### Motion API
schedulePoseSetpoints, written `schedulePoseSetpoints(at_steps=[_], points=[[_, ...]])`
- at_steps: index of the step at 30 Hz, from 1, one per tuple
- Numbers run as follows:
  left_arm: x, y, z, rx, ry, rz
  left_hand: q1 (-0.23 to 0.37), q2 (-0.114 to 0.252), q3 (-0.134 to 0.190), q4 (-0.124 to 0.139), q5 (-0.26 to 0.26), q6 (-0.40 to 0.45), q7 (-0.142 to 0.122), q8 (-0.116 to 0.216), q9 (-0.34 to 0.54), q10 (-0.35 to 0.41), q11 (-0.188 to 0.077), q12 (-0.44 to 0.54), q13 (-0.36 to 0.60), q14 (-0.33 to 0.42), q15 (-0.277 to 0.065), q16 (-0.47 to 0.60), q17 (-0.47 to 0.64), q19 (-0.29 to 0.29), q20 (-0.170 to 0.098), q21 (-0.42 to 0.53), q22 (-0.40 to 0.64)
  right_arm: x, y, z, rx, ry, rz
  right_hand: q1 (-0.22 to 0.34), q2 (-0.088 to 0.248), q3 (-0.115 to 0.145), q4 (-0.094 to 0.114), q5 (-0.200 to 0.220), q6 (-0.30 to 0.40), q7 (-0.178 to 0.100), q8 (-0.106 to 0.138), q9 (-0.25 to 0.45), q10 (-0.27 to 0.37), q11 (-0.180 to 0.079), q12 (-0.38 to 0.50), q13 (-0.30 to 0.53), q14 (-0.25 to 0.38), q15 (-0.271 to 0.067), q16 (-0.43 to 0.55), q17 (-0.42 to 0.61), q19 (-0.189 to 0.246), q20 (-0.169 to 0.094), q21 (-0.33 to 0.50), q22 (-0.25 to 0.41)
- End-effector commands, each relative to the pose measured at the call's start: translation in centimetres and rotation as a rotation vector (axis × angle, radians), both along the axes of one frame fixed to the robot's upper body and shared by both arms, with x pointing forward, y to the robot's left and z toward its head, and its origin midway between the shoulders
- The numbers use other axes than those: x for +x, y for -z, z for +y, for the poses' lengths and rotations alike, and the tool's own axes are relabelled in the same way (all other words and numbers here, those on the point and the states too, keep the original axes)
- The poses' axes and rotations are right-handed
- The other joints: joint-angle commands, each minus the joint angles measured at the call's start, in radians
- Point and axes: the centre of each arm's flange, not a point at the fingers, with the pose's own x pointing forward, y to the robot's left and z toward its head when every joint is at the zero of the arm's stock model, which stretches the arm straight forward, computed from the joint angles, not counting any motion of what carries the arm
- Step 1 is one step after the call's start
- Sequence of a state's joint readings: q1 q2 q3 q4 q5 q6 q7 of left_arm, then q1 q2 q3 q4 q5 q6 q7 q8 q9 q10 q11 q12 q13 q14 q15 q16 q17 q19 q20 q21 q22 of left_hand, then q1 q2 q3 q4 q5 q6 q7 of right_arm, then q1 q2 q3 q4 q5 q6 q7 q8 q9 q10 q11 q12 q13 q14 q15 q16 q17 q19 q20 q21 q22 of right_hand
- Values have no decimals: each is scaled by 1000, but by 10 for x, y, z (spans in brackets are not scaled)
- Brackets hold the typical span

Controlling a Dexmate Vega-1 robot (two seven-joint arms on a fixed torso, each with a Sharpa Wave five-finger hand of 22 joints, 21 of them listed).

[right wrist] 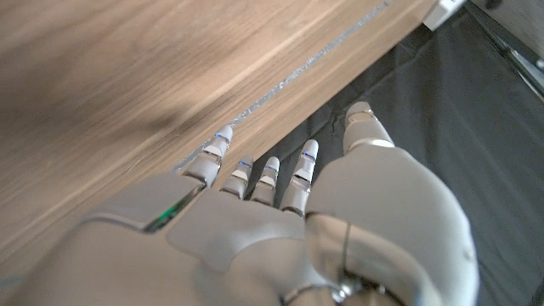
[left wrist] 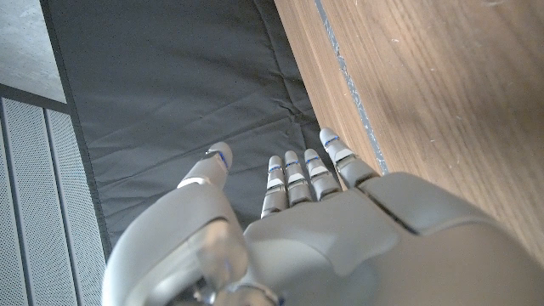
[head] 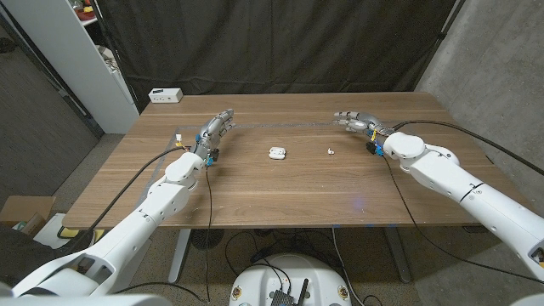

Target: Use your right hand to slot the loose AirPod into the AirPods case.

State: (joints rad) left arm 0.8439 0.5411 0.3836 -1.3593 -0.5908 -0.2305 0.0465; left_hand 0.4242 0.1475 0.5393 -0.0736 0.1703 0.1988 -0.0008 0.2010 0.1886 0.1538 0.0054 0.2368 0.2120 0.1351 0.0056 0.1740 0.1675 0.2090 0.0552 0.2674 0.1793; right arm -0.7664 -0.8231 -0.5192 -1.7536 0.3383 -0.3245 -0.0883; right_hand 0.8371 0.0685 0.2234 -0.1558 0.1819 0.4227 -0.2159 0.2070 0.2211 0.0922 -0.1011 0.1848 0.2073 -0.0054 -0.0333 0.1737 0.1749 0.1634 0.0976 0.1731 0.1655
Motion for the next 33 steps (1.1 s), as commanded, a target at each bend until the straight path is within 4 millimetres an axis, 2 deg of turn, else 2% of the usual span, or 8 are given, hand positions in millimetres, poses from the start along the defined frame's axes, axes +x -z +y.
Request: schedulePoseSetpoints(at_steps=[1, 3, 5, 10, 20, 21, 28, 33], points=[[1, -1, -2, 12, -1, 3, 11, -7, 1, -10, 5, 11, -4, 3, 4, 5, -6, 0, 2, -6, -1, 0, 2, -5, 1, -1, 5, -27, 2, 23, -339, 218, 2, 22, -6, 7, -7, 5, -9, -4, -4, 2, -31, -14, 0, 4, -41, -48, 1, 4, -33, 4, 0, 2], [1, 0, -2, 12, 3, -2, 11, -7, 1, -11, 5, 12, -5, 3, 4, 5, -3, -1, 2, -6, -2, 0, 2, -5, 1, -1, 5, -29, 5, 28, -356, 239, -2, 33, -6, 11, -8, 6, 4, -4, 1, 2, -34, -21, 3, 3, -56, -50, 2, 4, -54, 8, -2, 2], [1, 0, -1, 11, 3, -1, 12, -8, 0, -12, 5, 14, -6, 3, 4, 5, -5, -1, 2, -7, -2, 1, 2, -5, 1, -2, 5, -30, 10, 33, -379, 267, -4, 47, -6, 17, -9, 7, 26, -6, 9, 3, -32, -38, 9, 2, -91, -31, 1, 4, -88, 12, -3, 2], [2, 1, 1, 14, 4, 2, 12, -8, 0, -15, 5, 16, -6, 4, 5, 6, -4, 0, 3, -9, -1, 1, 2, -7, 1, -4, 5, -34, 19, 42, -448, 336, -34, 61, -7, 22, -9, 7, 45, -6, 14, 3, -26, -40, 14, 1, -130, -25, 0, 5, -122, 25, -3, 2], [5, -1, 2, 13, 6, -3, 13, -8, 0, -19, 5, 20, -7, 4, 6, 7, -4, 0, 4, -12, -2, 1, 2, -8, 2, -7, 6, -35, 30, 47, -518, 390, -49, 88, -19, 30, -15, 16, 85, -6, 29, 8, 14, -40, 30, 2, -95, -46, 22, 5, -117, 18, 8, 1], [5, -1, 2, 13, 3, 0, 13, -8, 0, -19, 5, 21, -7, 4, 6, 7, -6, 0, 5, -12, -3, 2, 2, -8, 2, -7, 6, -35, 32, 47, -523, 390, -49, 98, -20, 34, -16, 19, 111, -1, 39, 10, 17, -40, 31, 3, -94, -46, 22, 5, -118, 20, 8, 1], [7, -2, -1, 13, 11, -4, 13, -8, -1, -21, 5, 24, -7, 5, 6, 10, -6, 1, 5, -12, -3, 3, 2, -8, 3, -8, 6, -32, 43, 51, -535, 375, -58, 130, -32, 43, -17, 25, 162, -5, 51, 10, 57, -41, 42, 5, -66, -66, 30, 4, -97, -10, 15, 1], [8, -3, -4, 13, 9, -7, 13, -7, -1, -23, 5, 27, -5, 5, 7, 10, -6, 1, 6, -12, -3, 3, 2, -7, 3, -9, 6, -28, 50, 51, -542, 361, -53, 163, -37, 54, -20, 31, 207, -6, 62, 11, 75, -52, 45, 6, -50, -80, 31, 4, -79, -33, 18, 0]])
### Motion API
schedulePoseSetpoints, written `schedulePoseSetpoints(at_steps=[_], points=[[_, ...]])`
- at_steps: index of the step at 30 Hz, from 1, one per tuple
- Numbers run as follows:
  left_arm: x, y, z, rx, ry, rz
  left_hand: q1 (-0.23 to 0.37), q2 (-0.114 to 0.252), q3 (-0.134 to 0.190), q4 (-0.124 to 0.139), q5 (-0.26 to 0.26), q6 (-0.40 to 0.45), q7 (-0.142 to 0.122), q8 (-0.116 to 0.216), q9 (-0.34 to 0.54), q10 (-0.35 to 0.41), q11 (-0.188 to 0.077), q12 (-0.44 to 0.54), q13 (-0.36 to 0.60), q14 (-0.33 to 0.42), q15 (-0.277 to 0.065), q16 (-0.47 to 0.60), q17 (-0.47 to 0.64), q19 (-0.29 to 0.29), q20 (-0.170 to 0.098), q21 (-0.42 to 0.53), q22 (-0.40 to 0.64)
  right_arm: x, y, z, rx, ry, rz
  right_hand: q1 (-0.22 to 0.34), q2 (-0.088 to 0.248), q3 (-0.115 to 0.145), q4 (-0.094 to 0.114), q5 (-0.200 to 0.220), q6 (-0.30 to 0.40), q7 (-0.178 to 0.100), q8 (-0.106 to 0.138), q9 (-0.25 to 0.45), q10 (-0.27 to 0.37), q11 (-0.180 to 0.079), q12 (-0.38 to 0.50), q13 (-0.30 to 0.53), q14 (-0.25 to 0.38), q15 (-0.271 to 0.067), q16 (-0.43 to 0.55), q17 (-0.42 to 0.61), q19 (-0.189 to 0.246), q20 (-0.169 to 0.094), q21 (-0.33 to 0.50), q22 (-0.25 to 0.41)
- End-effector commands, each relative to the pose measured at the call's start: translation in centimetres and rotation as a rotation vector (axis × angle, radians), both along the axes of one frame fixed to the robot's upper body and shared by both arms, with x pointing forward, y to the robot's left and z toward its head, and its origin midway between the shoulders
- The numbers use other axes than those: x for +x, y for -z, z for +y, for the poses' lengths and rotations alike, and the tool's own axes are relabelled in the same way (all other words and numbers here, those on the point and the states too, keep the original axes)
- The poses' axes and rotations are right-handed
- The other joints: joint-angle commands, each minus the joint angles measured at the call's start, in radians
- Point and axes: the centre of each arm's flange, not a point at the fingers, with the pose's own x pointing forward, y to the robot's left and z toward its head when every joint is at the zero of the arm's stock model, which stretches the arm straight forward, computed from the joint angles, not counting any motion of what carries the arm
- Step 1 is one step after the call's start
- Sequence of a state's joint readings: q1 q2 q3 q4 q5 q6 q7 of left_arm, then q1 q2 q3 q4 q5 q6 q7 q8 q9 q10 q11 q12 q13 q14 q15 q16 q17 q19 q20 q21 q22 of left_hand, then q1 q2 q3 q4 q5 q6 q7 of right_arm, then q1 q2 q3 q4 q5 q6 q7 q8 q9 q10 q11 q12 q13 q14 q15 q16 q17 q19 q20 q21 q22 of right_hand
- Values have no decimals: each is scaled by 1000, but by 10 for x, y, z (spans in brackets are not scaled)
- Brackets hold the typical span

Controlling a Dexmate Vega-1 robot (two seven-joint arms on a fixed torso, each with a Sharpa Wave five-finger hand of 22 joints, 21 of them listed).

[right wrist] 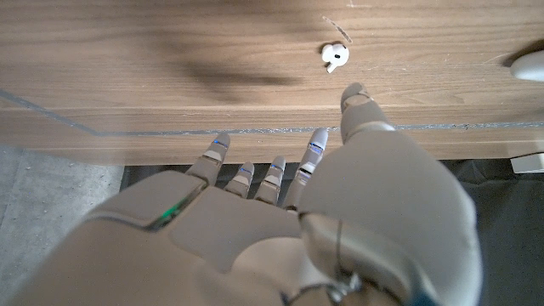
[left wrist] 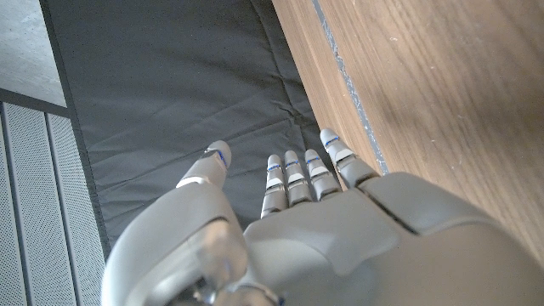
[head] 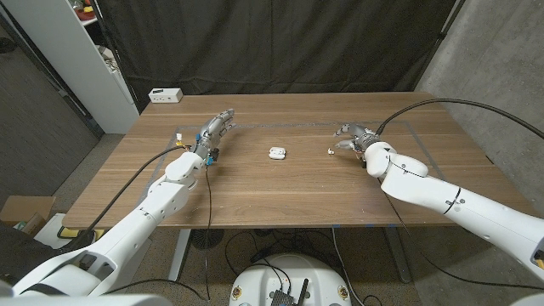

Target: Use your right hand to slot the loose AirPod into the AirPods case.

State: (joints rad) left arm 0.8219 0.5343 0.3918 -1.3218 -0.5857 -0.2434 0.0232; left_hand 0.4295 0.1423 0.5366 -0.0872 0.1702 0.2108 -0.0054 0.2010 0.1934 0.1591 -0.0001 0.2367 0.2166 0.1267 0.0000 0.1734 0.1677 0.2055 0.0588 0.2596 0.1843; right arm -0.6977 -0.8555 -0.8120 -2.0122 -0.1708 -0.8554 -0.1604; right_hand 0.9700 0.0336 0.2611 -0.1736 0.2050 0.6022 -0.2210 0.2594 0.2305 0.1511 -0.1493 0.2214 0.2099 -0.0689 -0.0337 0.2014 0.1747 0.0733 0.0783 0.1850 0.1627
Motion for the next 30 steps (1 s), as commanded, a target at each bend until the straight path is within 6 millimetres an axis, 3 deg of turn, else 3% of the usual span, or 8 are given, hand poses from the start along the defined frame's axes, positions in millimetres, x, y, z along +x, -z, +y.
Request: schedulePoseSetpoints(at_steps=[1, 12, 18, 30], points=[[3, -2, -5, -2, 0, -3, 7, -2, 2, -10, 5, 15, 0, 5, 2, 5, 0, 2, 2, -4, 3, 4, 2, -3, 0, -1, 1, 5, 18, 4, -42, -2, -4, 33, -3, 17, -3, 9, 29, -1, 10, 1, 17, -4, 9, 4, 16, -80, 4, 4, 14, -15, 6, 3], [4, -6, -10, 1, -1, -3, 7, 0, 2, -11, 5, 21, -2, 6, 3, 9, -2, 3, 3, -1, 2, 5, 2, -2, 0, -3, 1, 17, 28, -2, -50, 8, -17, 78, -13, 28, 1, 15, 84, -2, 20, 3, 60, -11, 18, 7, 58, -102, 11, 3, 38, -46, 7, 3], [3, -9, -12, 1, 2, -15, 6, 2, 2, -12, 5, 24, -2, 7, 3, 13, -2, 5, 4, -1, 2, 6, 3, -1, 0, -4, 1, 21, 30, -3, -36, 4, -22, 87, -24, 25, 9, 18, 113, -1, 23, 5, 86, -9, 22, 9, 92, -116, 15, 3, 73, -83, 11, 2], [0, -9, -12, -4, -12, -8, 3, 5, 2, -11, 5, 29, 1, 7, 4, 18, -2, 7, 5, 3, 2, 8, 3, 3, 2, -5, 2, 25, 28, -5, -18, 6, -27, 72, -29, 13, 24, 19, 144, 0, 22, 3, 124, -1, 30, 12, 137, -126, 21, 3, 104, -94, 12, 2]])
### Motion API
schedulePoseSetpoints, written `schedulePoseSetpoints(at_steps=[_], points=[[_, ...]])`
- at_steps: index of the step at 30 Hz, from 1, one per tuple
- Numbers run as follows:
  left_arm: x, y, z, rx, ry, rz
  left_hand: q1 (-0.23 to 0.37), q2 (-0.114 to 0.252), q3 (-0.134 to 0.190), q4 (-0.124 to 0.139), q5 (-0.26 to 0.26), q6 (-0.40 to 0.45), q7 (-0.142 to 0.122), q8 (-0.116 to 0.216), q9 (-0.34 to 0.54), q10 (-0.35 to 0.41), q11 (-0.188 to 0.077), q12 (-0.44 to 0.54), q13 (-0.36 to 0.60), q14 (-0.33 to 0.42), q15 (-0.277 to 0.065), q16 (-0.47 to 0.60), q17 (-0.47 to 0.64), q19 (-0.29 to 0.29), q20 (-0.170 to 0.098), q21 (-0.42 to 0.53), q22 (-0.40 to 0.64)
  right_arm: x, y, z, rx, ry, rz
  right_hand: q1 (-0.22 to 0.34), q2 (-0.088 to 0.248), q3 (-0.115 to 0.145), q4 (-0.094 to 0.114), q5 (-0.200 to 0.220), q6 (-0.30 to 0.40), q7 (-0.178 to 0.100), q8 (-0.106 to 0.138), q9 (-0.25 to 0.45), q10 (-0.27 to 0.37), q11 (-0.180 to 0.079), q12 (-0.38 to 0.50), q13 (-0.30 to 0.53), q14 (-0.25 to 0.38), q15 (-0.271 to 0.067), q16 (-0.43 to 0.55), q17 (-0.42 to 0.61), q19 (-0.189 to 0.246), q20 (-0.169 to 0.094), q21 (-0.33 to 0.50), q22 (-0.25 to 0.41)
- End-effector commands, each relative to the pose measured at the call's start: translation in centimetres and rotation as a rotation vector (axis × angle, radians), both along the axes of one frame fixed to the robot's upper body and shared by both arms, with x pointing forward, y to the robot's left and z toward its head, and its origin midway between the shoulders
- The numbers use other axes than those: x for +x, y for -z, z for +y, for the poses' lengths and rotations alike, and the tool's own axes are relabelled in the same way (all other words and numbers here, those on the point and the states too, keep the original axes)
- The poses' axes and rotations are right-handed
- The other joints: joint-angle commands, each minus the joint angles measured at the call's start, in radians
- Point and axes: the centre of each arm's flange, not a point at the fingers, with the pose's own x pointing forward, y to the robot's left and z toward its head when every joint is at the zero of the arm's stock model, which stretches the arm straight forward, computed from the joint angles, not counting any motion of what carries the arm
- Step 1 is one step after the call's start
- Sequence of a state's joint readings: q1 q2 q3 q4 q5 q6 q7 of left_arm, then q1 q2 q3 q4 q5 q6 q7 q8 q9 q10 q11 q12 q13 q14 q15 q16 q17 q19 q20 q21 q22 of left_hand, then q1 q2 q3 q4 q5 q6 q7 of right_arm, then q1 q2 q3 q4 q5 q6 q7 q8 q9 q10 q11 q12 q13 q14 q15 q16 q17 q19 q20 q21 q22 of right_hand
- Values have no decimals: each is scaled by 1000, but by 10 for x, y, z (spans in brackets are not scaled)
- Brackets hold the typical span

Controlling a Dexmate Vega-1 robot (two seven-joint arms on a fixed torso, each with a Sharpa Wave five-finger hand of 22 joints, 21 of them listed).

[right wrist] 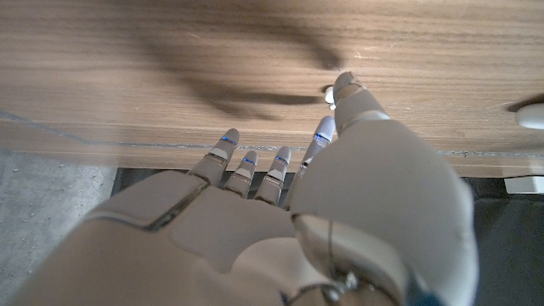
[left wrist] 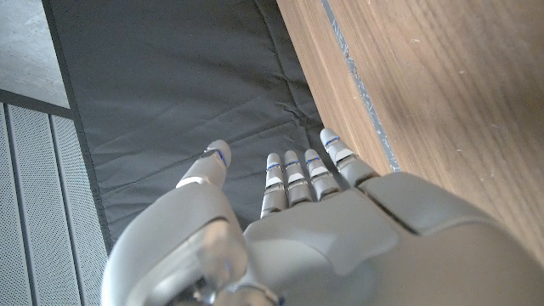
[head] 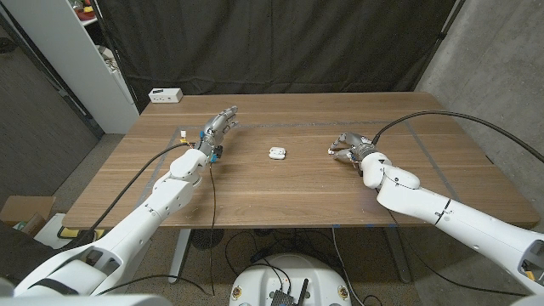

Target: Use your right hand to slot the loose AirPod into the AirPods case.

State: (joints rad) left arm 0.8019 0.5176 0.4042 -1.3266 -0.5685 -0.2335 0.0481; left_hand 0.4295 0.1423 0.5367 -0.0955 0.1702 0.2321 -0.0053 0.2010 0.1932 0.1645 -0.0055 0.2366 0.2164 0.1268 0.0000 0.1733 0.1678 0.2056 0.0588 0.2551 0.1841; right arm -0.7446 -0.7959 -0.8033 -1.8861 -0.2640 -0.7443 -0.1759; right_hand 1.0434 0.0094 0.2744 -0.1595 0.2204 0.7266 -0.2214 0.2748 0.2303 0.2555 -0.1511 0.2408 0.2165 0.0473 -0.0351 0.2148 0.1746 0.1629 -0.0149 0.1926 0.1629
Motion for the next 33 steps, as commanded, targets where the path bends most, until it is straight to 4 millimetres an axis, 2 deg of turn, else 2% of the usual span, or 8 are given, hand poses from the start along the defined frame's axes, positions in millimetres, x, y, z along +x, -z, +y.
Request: schedulePoseSetpoints(at_steps=[1, 5, 6, 9, 13, 33], points=[[-2, 0, -1, -4, -7, 4, 3, 5, 2, -3, 5, 8, 1, 7, 4, 13, 3, 7, 5, 3, 2, 8, 3, 2, 3, 0, 2, 5, 0, -4, 14, 4, -6, -3, -5, -1, 11, 4, 23, 0, 7, 3, 23, -1, 11, 5, 23, -124, 8, 4, 16, -1, 4, 2], [-1, 1, 0, -10, -10, 8, 2, 6, 2, -3, 5, 10, 1, 7, 5, 14, 2, 7, 6, 4, 3, 8, 3, 3, 2, -1, 2, 6, -1, -5, 18, 6, -7, -10, -3, -5, 15, 4, 50, 9, 10, 3, 45, -2, 16, 7, 46, -129, 10, 3, 28, -3, 3, 2], [-1, 1, 0, -9, -8, 9, 2, 6, 3, -3, 5, 10, 1, 7, 5, 15, 3, 7, 6, 4, 2, 8, 3, 3, 2, -1, 2, 7, -1, -5, 20, 5, -3, -11, -3, -6, 16, 4, 59, 10, 11, 2, 54, -9, 18, 7, 56, -130, 12, 3, 31, -3, 2, 2], [1, 1, 0, -8, -8, 14, 1, 6, 3, -3, 5, 9, 1, 7, 5, 14, 3, 7, 6, 4, 1, 8, 3, 3, 3, -2, 2, 8, -1, -4, 20, 2, 4, -12, -2, -8, 16, 5, 80, 4, 15, 2, 69, -8, 20, 7, 72, -135, 13, 3, 38, -4, 2, 2], [2, 2, 0, -10, -6, 17, 1, 6, 3, -3, 5, 10, 0, 6, 5, 14, 2, 7, 6, 5, 2, 8, 3, 3, 3, -2, 2, 10, 0, -3, 32, 0, 13, -14, -1, -11, 16, 5, 104, 9, 18, 1, 84, -10, 22, 8, 89, -139, 13, 2, 48, -6, 2, 2], [9, 0, 0, -20, -10, 27, -3, 8, 2, -3, 5, 13, 1, 5, 6, 16, 2, 7, 8, 6, 2, 8, 4, 3, 4, -6, 2, 23, -6, -2, 40, -6, 26, -21, 0, -21, 18, 10, 151, 19, 18, -1, 119, -19, 25, 10, 134, -151, 14, 3, 83, -18, 3, 3]])
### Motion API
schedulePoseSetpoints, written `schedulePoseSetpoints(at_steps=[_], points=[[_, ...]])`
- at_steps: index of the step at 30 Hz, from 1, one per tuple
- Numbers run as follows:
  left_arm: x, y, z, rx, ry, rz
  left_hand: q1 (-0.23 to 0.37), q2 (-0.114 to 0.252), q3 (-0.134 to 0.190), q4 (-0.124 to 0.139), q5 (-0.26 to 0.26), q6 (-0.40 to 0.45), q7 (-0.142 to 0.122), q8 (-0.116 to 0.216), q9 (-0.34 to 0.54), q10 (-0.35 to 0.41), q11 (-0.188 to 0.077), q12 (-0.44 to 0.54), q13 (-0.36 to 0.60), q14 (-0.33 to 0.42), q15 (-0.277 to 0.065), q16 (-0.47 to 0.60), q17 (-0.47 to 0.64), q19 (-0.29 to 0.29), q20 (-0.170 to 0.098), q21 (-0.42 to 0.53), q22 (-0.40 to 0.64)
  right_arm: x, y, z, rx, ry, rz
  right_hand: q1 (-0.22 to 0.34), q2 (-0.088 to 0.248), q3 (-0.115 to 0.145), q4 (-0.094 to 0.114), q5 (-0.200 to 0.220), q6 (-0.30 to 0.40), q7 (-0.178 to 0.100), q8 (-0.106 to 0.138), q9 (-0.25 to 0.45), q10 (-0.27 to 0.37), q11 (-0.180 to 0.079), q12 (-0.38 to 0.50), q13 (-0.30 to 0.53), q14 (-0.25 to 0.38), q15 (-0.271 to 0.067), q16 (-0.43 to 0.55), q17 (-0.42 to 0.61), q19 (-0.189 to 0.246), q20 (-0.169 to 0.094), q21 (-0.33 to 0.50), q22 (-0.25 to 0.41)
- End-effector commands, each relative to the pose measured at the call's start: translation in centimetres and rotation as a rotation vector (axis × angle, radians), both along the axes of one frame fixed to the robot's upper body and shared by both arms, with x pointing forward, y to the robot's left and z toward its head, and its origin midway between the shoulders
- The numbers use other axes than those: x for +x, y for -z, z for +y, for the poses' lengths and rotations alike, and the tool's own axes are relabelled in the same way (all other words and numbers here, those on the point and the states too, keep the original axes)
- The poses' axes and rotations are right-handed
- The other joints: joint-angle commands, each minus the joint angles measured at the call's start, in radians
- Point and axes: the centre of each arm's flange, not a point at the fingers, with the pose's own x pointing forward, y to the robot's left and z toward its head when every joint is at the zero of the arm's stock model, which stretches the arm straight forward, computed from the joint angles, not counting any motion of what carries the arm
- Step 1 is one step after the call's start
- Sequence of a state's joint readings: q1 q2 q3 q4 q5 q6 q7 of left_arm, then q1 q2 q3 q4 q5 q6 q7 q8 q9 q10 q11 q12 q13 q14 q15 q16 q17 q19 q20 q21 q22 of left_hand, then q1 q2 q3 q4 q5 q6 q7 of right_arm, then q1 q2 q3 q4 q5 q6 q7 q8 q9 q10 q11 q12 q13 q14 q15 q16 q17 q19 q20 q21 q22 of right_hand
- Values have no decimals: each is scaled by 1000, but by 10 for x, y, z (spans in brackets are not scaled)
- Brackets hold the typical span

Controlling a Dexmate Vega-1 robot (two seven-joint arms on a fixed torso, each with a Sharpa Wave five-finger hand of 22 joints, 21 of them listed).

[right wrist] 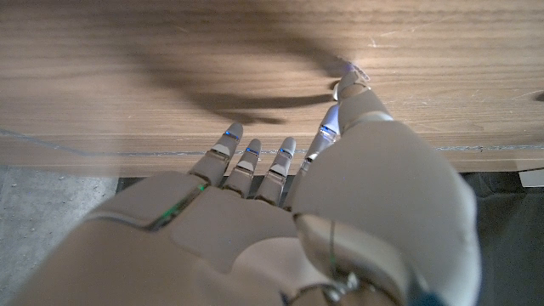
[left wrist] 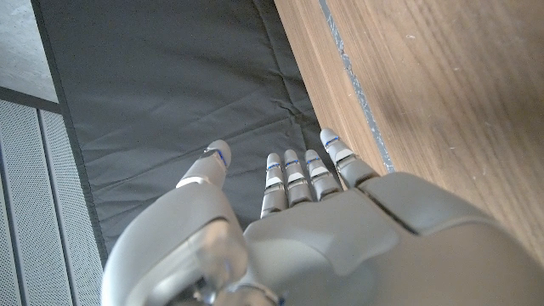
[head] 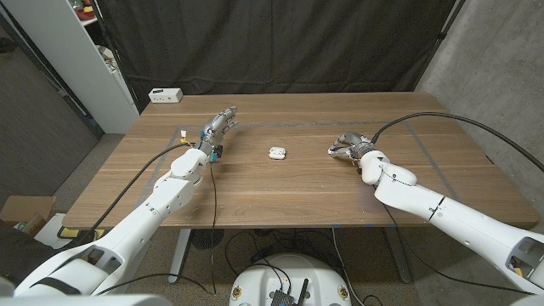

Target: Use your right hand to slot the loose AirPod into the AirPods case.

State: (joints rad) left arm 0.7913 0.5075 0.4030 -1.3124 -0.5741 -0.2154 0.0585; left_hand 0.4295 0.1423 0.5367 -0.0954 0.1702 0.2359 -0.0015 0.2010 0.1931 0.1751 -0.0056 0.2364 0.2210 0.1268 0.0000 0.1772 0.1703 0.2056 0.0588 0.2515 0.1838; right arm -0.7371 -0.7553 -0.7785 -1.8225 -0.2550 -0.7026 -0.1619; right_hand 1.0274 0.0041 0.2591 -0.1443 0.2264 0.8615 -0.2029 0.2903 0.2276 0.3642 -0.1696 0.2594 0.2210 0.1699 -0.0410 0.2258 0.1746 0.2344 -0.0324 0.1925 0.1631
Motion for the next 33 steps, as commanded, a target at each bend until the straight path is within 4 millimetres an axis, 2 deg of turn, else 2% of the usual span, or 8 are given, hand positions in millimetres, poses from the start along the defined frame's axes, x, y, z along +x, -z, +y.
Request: schedulePoseSetpoints(at_steps=[1, 3, 5, 20, 22, 23, 33], points=[[4, 0, -1, -5, 1, 9, -4, 8, 2, -4, 5, 9, -3, 5, 6, 6, 2, 8, 3, 6, 3, 4, 1, 3, 4, -2, 3, 10, -4, -1, 7, 3, 18, -4, 6, -5, 2, 4, 21, 1, 4, 1, 15, -1, 7, 5, 15, -145, 3, 3, 13, -1, 3, 2], [5, 0, -1, -5, 1, 11, -4, 8, 2, -3, 5, 9, -3, 5, 6, 6, 1, 8, 3, 7, 2, 4, 1, 3, 5, -2, 3, 11, -3, 0, 11, 3, 21, -2, 7, -5, 1, 5, 33, 0, 6, 1, 17, -2, 7, 5, 18, -146, 2, 3, 16, -2, 3, 2], [7, 0, -1, -6, 2, 14, -5, 8, 2, -3, 5, 9, -3, 5, 6, 4, 4, 7, 4, 7, 2, 4, 1, 4, 5, -3, 3, 12, -3, 0, 12, 3, 23, 2, 14, -4, 0, 6, 62, -17, 13, 1, 26, -6, 6, 6, 24, -148, 0, 3, 21, -4, 2, 2], [16, -6, 0, 2, 9, 23, -8, 9, 2, -3, 5, 9, -3, 4, 6, 6, 2, 7, 4, 6, 1, 4, 1, 5, 5, -4, 3, 17, 0, 3, 31, 6, 30, 16, 28, -6, -4, 4, 134, -18, 28, 7, 66, -13, 10, 8, 54, -157, -4, 4, 42, -13, 0, 2], [17, -7, 1, 4, 11, 22, -9, 9, 2, -3, 5, 9, -3, 3, 6, 5, 4, 7, 4, 7, 2, 4, 1, 5, 6, -5, 3, 16, 0, 4, 35, 2, 23, 17, 30, -9, -3, 3, 133, 12, 25, 9, 75, -13, 10, 9, 62, -160, -5, 4, 45, -13, -1, 3], [18, -8, 1, 5, 14, 19, -9, 9, 2, -2, 5, 9, -4, 3, 6, 5, 4, 7, 5, 7, 2, 4, 1, 5, 5, -5, 3, 16, 0, 4, 36, 0, 18, 17, 31, -9, -3, 2, 136, 16, 25, 9, 79, -14, 11, 9, 65, -160, -5, 4, 47, -14, -1, 2], [19, -9, 4, 6, 21, 12, -12, 9, 2, -2, 5, 9, -4, 3, 7, 6, 1, 7, 5, 7, 1, 4, 2, 6, 6, -6, 3, 4, -4, 10, 62, -25, -14, 22, 36, -12, -4, 1, 142, 23, 31, 23, 103, -13, 17, 14, 83, -163, -5, 5, 60, -16, 0, 2]])
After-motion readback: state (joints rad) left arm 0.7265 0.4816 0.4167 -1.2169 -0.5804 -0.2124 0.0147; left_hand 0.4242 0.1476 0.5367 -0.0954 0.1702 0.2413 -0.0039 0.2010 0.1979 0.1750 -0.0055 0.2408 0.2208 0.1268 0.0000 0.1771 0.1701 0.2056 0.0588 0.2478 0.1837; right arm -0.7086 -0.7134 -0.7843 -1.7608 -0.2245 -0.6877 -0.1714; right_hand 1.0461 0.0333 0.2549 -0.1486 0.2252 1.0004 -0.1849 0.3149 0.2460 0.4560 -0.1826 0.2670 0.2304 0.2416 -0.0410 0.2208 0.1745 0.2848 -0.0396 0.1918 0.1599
